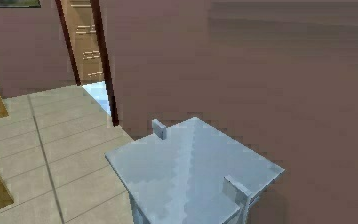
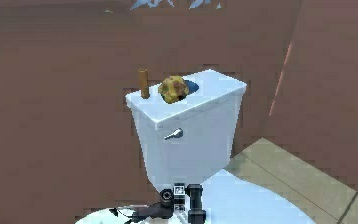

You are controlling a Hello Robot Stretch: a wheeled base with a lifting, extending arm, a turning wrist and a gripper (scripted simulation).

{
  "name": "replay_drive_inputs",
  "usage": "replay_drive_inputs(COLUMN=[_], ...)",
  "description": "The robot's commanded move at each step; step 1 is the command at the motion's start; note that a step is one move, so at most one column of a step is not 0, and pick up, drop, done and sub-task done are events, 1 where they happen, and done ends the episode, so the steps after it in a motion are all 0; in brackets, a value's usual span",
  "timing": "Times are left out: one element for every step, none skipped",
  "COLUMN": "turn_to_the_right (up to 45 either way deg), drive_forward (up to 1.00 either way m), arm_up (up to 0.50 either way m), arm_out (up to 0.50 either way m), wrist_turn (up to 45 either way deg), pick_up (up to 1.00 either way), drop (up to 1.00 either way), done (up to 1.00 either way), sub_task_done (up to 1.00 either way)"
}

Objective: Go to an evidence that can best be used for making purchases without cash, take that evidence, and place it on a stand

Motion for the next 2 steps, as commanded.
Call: replay_drive_inputs(turn_to_the_right=[0.0,0.0], drive_forward=[0.00,0.00], arm_up=[0.10,0.00], arm_out=[0.00,-0.08], wrist_turn=[0.0,0.0], pick_up=[0.00,0.00], drop=[0.00,0.00], done=[0.00,0.00], sub_task_done=[0.00,0.00])
